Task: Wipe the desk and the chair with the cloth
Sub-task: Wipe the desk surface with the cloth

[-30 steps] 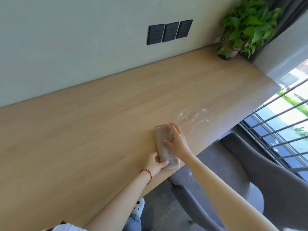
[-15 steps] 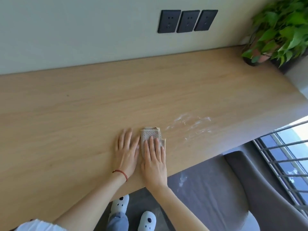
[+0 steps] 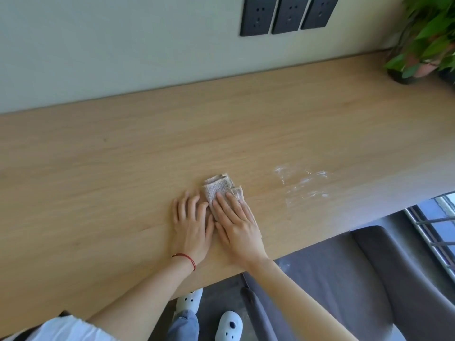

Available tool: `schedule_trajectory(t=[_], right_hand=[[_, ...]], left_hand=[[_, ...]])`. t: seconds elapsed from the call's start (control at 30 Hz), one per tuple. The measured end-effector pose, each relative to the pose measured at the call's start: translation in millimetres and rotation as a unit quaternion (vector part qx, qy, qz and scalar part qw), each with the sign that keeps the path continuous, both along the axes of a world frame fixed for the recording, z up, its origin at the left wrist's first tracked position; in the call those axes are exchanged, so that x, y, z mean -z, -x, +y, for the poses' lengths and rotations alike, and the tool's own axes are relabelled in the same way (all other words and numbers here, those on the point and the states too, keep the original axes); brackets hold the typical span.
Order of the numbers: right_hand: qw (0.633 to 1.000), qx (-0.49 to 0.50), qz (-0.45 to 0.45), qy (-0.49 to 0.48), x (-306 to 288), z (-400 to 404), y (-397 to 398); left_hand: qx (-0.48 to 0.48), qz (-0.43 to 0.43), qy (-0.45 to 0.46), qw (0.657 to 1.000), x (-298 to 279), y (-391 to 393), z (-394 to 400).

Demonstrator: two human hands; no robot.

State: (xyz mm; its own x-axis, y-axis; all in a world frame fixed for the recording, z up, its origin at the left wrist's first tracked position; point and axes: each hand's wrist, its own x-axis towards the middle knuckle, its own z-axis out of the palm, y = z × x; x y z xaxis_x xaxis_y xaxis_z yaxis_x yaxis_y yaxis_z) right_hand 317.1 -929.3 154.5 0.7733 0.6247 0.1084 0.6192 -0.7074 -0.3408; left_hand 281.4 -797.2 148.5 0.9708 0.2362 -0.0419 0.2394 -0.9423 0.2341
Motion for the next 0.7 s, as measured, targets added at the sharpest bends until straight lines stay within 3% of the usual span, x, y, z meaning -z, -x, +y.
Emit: schedule_trajectory(t=[0.07, 0.13, 0.3, 0.43, 0.57, 0.7], right_hand=[[0.999, -0.037, -0.015, 0.01, -0.4, -24.9, -1.8], [0.999, -0.008, -0.015, 0.041, -0.2, -63.6, -10.3], [0.97, 0.24, 0.029, 0.025, -2.0, -179.7, -48.3], [0.931, 0.362, 0.04, 0.036, 3.1, -197.1, -113.4], [0.943, 0.328, 0.023, 0.046, 6.3, -133.9, -146.3], [0.983, 0.184, 0.026, 0.0, 1.8, -55.8, -96.3]], left_hand=[[-0.014, -0.017, 0.006, 1.0, -1.3, -2.6, -1.7], [-0.031, -0.024, 0.018, 0.999, -3.2, -8.3, -7.1], [-0.062, 0.01, 0.017, 0.998, -1.9, -12.0, -26.8], [-0.065, 0.006, -0.026, 0.998, 5.7, -12.6, -28.3], [-0.065, 0.011, -0.049, 0.997, 9.2, -16.7, -28.6], [-0.07, 0.015, -0.049, 0.996, 7.5, -12.7, -28.3]])
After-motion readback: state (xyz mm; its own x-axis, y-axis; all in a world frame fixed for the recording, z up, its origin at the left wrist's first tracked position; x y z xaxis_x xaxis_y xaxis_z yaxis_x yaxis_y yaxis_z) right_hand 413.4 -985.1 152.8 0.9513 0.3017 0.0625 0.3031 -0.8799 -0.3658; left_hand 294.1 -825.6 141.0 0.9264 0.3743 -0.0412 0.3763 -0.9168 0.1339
